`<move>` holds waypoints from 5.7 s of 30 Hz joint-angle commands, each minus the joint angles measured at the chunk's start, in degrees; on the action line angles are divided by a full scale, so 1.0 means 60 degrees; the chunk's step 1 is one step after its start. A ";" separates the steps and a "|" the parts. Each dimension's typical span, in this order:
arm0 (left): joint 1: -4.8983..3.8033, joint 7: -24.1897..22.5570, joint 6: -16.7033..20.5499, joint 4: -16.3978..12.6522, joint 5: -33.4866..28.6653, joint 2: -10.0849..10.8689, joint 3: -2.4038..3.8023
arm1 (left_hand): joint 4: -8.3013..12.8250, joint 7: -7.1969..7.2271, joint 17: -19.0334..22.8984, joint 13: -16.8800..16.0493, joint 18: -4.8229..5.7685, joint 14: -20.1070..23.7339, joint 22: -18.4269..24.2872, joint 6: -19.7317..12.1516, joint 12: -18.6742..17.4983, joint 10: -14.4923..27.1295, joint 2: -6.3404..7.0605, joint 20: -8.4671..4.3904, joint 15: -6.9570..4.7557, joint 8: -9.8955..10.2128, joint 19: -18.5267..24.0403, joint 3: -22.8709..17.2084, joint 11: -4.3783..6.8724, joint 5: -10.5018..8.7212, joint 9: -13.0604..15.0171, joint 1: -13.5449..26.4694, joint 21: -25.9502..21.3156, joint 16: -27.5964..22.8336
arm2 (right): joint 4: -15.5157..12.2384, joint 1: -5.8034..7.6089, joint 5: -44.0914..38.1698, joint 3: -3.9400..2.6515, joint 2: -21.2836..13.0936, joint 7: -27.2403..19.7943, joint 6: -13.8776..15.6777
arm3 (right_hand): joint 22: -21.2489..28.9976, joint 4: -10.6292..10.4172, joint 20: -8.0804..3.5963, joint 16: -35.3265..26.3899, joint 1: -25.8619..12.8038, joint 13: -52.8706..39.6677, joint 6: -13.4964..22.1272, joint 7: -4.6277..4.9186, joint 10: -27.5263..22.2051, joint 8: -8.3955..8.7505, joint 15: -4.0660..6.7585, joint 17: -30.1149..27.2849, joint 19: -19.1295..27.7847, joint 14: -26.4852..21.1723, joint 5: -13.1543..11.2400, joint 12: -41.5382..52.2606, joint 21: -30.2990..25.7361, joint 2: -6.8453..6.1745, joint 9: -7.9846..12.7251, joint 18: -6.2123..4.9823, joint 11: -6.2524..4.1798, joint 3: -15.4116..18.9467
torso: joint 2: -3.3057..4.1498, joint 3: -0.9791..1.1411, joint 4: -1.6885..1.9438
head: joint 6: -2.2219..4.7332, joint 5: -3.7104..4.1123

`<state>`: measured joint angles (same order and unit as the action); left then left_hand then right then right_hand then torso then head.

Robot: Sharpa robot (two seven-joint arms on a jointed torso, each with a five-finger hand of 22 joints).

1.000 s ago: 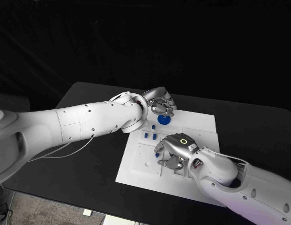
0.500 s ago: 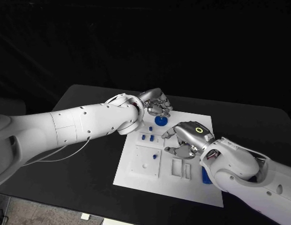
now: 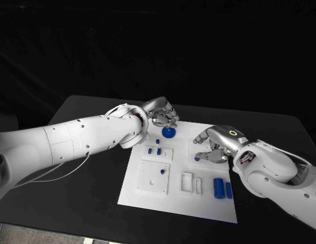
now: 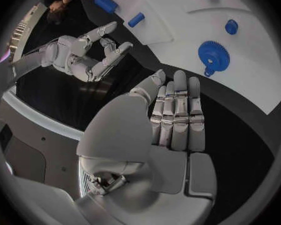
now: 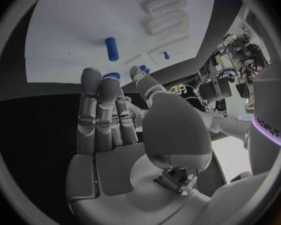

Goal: Assemble the parts on the task board

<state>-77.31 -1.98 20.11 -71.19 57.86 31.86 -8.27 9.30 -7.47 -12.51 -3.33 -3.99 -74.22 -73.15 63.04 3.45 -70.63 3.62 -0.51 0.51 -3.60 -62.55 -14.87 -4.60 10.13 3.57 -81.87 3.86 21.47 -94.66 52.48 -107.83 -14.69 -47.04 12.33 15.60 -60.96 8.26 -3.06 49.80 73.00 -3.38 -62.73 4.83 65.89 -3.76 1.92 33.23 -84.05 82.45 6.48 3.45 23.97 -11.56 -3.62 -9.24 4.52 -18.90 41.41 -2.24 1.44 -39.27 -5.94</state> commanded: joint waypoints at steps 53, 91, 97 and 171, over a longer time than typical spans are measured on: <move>-0.0012 -0.0160 -0.0041 0.0005 -0.0111 -0.0001 0.0010 | 0.0095 -0.0006 -0.0012 0.0000 0.0066 -0.0014 -0.0211 -0.0063 -0.0008 0.0062 -0.0073 -0.0007 0.0014 0.0002 0.0092 -0.0043 -0.0036 0.0082 0.0010 -0.0002 -0.0001 -0.0072 | 0.0525 -0.0106 -0.0671 0.0259 0.0527 0.0210 -0.0018 | -0.0283 0.0317 -0.0421 0.0246 0.0180 -0.0037 -0.1804 -0.0121 0.2422 0.0011 0.0373 0.0144 -0.0340 0.0005 -0.0622 -0.0002 0.0892 0.0770 -0.0053 0.0538 -0.0687 -0.2817 | 0.0005 -0.0001 0.0012 | -0.0123 -0.0049; -0.0116 -0.0441 0.0217 0.0921 -0.0143 0.0252 0.0013 | 0.0129 -0.0001 -0.0013 0.0000 0.0068 -0.0015 -0.0248 -0.0045 -0.0007 0.0044 -0.0060 -0.0009 0.0010 0.0001 0.0105 -0.0052 -0.0031 0.0092 0.0011 -0.0007 -0.0002 -0.0073 | -0.0124 -0.0127 0.0184 0.1079 0.1978 -0.0784 0.0023 | -0.0414 0.0377 -0.0460 0.0114 0.0212 -0.0032 -0.1781 -0.0110 0.2385 0.0014 0.0409 0.0187 -0.0332 0.0013 -0.0621 -0.0005 0.0654 0.0875 -0.0050 0.0527 -0.0673 -0.2726 | -0.0035 -0.0145 0.0059 | -0.0230 -0.0866; -0.0120 -0.0453 0.0204 0.0959 -0.0144 0.0231 0.0013 | 0.0136 -0.0003 -0.0010 0.0000 0.0068 -0.0016 -0.0270 -0.0047 -0.0007 0.0047 -0.0060 -0.0010 0.0011 0.0000 0.0107 -0.0056 -0.0033 0.0097 0.0011 -0.0008 -0.0002 -0.0077 | 0.0066 -0.0193 -0.0055 0.1320 0.2201 -0.0742 -0.0334 | -0.0445 0.0448 -0.0453 0.0091 0.0176 -0.0033 -0.1771 -0.0109 0.2379 0.0014 0.0402 0.0194 -0.0328 0.0022 -0.0621 -0.0003 0.0606 0.0910 -0.0050 0.0530 -0.0670 -0.2726 | -0.0026 -0.0098 0.0059 | -0.0346 -0.1205; -0.0144 -0.0507 0.0161 0.0994 -0.0139 0.0185 0.0012 | 0.0162 -0.0009 -0.0006 0.0000 0.0063 -0.0018 -0.0357 -0.0064 -0.0008 0.0065 -0.0069 -0.0008 0.0012 0.0000 0.0116 -0.0080 -0.0040 0.0104 0.0011 -0.0007 -0.0005 -0.0082 | 0.0742 -0.0409 -0.0597 0.1808 0.2759 -0.0511 0.0428 | -0.0008 0.0141 0.0014 0.0209 -0.0392 0.0001 -0.0291 0.0239 0.0364 0.0037 -0.0041 -0.0130 -0.0364 -0.0009 0.0291 -0.0018 -0.0065 0.0176 0.0007 0.0081 -0.0064 -0.1331 | -0.0027 -0.0098 0.0038 | -0.0450 -0.1302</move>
<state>-78.09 -4.35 20.85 -65.11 57.33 33.08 -8.26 10.02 -7.47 -12.51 -3.33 -4.00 -74.22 -74.91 63.05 3.45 -70.41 3.62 -0.51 0.51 -3.60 -62.13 -15.29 -4.82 10.58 3.57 -81.87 3.86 21.25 -90.05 50.08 -112.02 -3.85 -30.46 9.87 15.89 -61.02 9.17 -3.44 50.70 70.78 -3.33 -64.60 6.22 68.02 -3.76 2.01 32.47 -84.02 82.36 8.41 3.51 23.72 -10.15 -3.64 -7.63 4.17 -27.05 41.28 -2.77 1.64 -42.02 -13.80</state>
